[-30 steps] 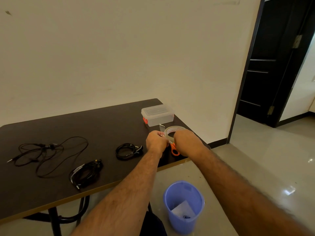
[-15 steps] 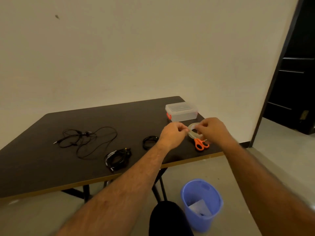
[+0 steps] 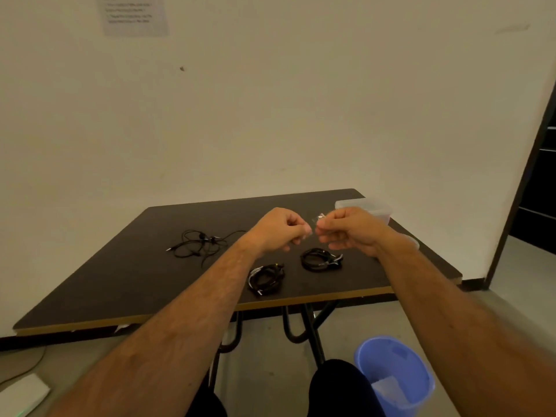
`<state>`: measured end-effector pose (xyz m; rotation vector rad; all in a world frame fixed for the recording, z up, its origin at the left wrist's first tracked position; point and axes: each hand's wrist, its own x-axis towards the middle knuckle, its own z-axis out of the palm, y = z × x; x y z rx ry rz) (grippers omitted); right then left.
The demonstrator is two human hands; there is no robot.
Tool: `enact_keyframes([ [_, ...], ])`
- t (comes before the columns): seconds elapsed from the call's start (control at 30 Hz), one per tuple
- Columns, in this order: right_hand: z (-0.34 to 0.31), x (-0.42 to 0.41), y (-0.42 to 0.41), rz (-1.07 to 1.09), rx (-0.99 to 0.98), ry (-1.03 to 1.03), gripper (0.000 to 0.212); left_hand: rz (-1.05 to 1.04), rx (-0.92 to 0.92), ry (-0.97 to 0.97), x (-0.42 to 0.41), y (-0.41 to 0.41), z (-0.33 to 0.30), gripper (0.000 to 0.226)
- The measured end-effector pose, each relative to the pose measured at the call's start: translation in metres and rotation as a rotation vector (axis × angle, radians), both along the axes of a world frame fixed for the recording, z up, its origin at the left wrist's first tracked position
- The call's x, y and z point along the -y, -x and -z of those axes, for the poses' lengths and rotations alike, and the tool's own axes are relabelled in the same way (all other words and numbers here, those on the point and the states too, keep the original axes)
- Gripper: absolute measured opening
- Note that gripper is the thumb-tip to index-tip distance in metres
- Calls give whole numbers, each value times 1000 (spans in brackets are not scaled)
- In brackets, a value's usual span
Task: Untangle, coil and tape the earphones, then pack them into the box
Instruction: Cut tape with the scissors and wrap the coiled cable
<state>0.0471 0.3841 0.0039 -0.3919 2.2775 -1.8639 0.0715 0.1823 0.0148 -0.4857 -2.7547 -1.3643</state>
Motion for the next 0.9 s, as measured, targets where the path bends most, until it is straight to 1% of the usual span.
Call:
enact_keyframes([
  [0.07, -7, 22, -7, 24, -111, -55, 8, -71, 22, -112, 18, -7, -1, 18],
  [0.17, -12, 53, -14, 58, -264, -130, 11, -160, 107, -285, 41, -15, 3, 15],
  [0.23, -11, 68, -14, 102, -348, -187, 14, -221, 151, -356, 56, -17, 10, 9],
  [0.3, -10, 74, -11, 169, -387, -200, 14, -300, 177, -388, 71, -16, 24, 5],
  [0.33, -8, 75, -8, 190, -395, -210, 15, -342, 167, -344, 79, -15, 32, 5],
  [0.37, -6, 74, -7, 194, -397, -233, 15, -380, 138, -244, 85, -12, 41, 7],
  [0.43, -1, 72, -7, 188, -400, -292, 16, -389, 48, 50, 90, -4, 57, 11],
  [0.5, 6, 71, -8, 202, -400, -326, 16, -342, 2, 341, 85, 4, 69, 25],
  [0.57, 13, 68, -7, 215, -398, -342, 16, -309, -19, 523, 75, 12, 76, 40],
  [0.63, 19, 64, -6, 219, -400, -362, 13, -292, -48, 631, 66, 18, 77, 46],
  [0.73, 22, 57, -5, 230, -406, -372, 10, -246, -59, 772, 56, 26, 78, 40],
  [0.9, 26, 50, -6, 221, -400, -386, 9, -234, 0, 817, 56, 32, 83, 27],
])
